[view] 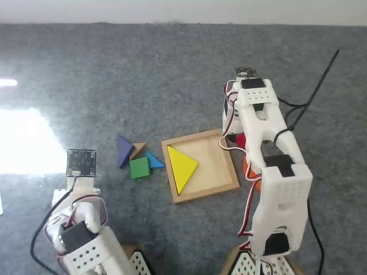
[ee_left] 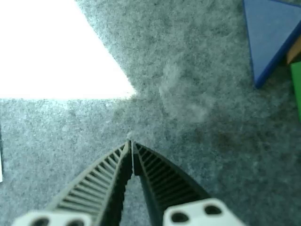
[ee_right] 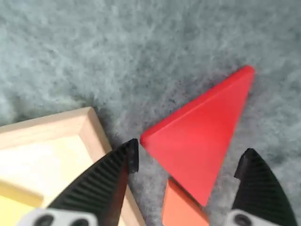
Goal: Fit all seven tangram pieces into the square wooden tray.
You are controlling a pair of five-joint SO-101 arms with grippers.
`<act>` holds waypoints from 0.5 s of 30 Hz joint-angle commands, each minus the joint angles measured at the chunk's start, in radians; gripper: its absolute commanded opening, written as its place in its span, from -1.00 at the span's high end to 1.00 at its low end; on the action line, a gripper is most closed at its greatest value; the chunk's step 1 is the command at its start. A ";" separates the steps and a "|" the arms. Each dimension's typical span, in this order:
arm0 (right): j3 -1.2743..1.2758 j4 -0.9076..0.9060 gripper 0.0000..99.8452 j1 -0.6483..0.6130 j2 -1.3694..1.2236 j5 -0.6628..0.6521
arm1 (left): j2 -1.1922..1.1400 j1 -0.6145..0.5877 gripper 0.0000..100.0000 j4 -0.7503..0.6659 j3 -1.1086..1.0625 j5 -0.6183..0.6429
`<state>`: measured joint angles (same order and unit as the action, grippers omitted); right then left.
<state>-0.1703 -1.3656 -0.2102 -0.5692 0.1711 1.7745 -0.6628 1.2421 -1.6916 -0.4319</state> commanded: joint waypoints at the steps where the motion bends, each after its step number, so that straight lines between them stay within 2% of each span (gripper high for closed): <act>1: -0.018 0.038 0.35 -0.005 -0.018 0.002 | -0.002 0.008 0.97 0.008 0.007 0.009; 9: -0.020 0.084 0.45 0.025 -0.054 0.046 | -0.002 0.008 0.97 0.008 0.007 0.009; 15: -0.018 0.077 0.67 0.045 -0.054 0.078 | -0.002 0.008 0.97 0.008 0.007 0.009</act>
<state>-0.1718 -1.3149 -0.1841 -0.6122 0.2325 1.7745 -0.6628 1.2421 -1.6916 -0.4319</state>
